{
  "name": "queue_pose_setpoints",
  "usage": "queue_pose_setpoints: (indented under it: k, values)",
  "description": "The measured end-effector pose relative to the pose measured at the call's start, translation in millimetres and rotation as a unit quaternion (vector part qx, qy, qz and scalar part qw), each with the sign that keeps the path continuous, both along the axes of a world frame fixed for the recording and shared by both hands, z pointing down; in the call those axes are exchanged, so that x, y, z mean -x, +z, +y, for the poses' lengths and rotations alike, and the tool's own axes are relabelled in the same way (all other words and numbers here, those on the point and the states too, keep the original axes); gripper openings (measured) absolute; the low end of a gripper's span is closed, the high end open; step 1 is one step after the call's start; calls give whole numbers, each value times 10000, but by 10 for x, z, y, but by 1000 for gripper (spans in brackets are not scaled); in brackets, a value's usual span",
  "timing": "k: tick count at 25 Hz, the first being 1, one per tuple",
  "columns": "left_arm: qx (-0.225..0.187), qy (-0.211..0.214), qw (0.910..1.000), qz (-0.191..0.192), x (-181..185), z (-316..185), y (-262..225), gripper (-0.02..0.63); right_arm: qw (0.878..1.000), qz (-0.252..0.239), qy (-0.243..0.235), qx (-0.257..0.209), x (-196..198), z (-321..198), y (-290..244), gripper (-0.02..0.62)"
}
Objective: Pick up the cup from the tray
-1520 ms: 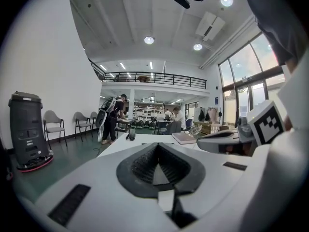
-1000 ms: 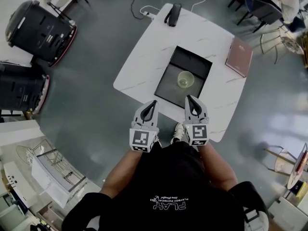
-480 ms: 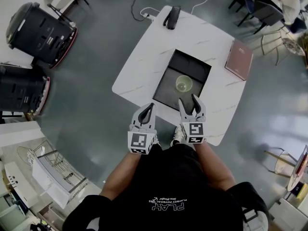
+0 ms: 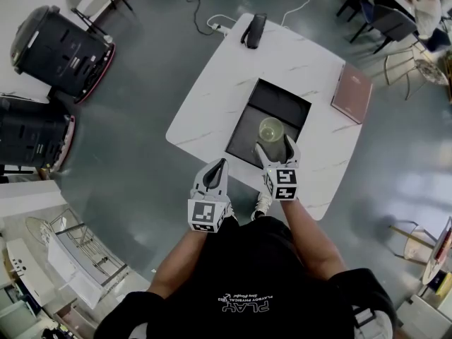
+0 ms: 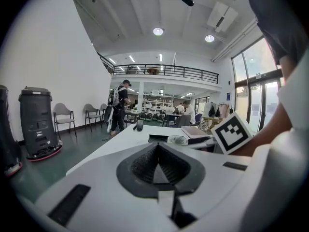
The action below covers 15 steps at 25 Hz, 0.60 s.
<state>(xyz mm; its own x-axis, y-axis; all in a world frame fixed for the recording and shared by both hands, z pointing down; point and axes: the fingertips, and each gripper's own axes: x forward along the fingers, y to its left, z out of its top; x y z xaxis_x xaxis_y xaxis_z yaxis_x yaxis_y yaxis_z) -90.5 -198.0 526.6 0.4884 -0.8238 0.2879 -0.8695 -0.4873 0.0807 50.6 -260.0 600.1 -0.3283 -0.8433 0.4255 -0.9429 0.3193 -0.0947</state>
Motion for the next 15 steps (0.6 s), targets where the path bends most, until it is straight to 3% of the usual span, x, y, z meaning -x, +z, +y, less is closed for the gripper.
queue_pose_setpoints:
  k: [15]
  values:
    - [9,-171,9998,-83,172,9,-17,8,9994,-11,34,338,37,-355,310,364]
